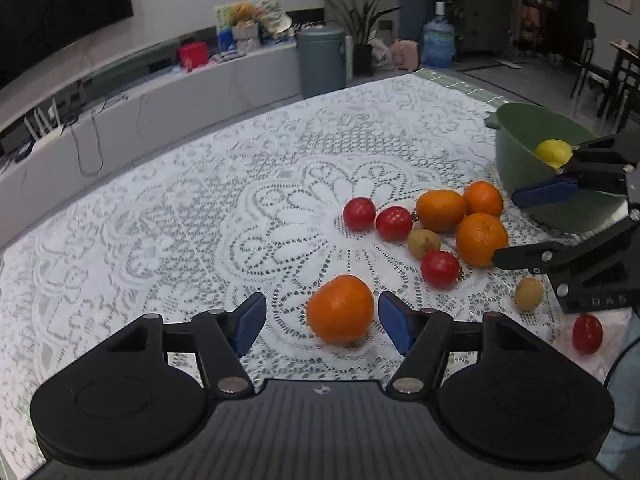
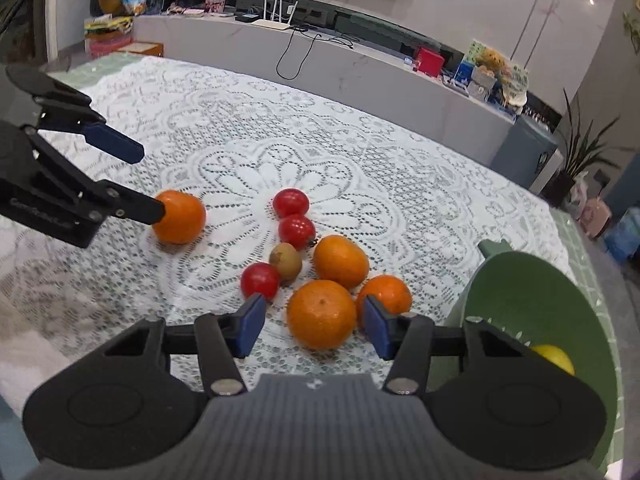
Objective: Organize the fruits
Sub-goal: 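Withdraw both tools from the colander toward the remaining fruit, then grasp a mandarin with the left tool while the right tool grasps another mandarin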
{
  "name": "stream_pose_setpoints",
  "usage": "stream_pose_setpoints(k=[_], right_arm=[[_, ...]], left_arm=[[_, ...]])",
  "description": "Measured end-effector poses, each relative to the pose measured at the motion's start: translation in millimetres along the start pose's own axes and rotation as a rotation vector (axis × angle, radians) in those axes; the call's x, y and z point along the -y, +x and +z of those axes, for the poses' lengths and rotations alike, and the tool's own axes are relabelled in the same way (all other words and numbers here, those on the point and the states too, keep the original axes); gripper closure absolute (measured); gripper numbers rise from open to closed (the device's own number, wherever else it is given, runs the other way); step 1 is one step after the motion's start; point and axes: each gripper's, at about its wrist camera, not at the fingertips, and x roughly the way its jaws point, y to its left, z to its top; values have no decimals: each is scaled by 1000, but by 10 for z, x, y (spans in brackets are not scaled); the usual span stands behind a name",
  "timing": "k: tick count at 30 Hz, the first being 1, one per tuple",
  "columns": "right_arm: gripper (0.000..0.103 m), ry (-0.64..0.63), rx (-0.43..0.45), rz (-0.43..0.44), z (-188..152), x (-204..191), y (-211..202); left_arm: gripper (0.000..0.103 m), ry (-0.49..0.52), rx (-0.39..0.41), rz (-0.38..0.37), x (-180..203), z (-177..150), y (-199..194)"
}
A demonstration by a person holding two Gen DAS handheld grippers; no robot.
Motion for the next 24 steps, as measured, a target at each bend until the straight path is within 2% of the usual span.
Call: stream_pose_setpoints(k=[5,9,15,18,24], right_arm=[[52,-51,-2,-26,-24,-60,63],[52,-73,-8,-42,-53,-95,113],[57,-93,-41,-61,-84,-125,236],[60,-87,-50,-61,-87,-125,280],[59,-78,-40,-73,-88,-133,315]], left_arm=[[30,-78,-34,-8,55,28,81],[36,-169,-68,7,65,22,180],[38,-251,-70,24,58,21,247],[42,-289,-77,40,55,17,275],[48,-365,-82,63,45,15,306]])
